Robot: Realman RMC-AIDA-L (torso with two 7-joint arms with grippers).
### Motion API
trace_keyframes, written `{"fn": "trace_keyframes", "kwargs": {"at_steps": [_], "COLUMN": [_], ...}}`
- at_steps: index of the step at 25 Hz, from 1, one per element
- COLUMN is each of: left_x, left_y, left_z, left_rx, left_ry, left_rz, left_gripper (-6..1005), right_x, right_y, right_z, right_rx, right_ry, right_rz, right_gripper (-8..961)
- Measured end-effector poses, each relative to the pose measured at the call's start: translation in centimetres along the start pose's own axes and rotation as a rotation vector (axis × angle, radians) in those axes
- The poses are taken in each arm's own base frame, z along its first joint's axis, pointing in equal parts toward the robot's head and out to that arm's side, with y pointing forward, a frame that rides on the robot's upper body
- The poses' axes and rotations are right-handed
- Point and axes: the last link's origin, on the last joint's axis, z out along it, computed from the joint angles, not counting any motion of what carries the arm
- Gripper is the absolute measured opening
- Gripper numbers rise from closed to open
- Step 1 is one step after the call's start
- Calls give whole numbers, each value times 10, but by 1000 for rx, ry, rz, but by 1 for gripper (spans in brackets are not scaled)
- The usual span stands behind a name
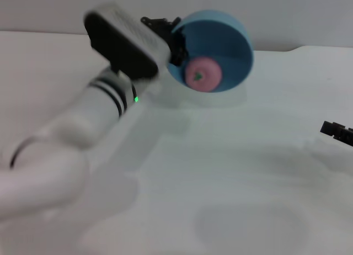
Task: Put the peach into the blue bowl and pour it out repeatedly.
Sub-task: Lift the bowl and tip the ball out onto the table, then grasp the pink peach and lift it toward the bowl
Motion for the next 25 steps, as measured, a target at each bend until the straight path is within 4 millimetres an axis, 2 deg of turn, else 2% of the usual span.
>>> {"fn": "trace_keyframes", "kwargs": {"at_steps": [3, 7, 13, 16, 19, 20, 25], "left_x": [4, 6, 9, 9, 8, 8, 5], "left_y": [22, 35, 39, 38, 33, 28, 12], "left_z": [-18, -23, -24, -23, -19, -12, 5], "left_rx": [26, 5, 11, 13, 16, 7, -59], "left_ry": [146, 183, 204, 199, 165, 115, -26], "left_rz": [207, 326, 450, 432, 336, 244, 81], "left_gripper": [-1, -1, 0, 0, 0, 0, -1], "right_x": [-1, -2, -2, -1, -2, -2, -7], "right_y": [0, 0, 1, 1, 3, 4, 13], "right_z": [2, 3, 3, 3, 5, 7, 22], "right_rx": [-1, -3, -5, -8, -16, -21, -62], "right_ry": [1, 1, 2, 4, 14, 18, 48], "right_rz": [0, -2, -3, -5, -14, -20, -53], "right_gripper": [468, 468, 468, 468, 468, 468, 468]}}
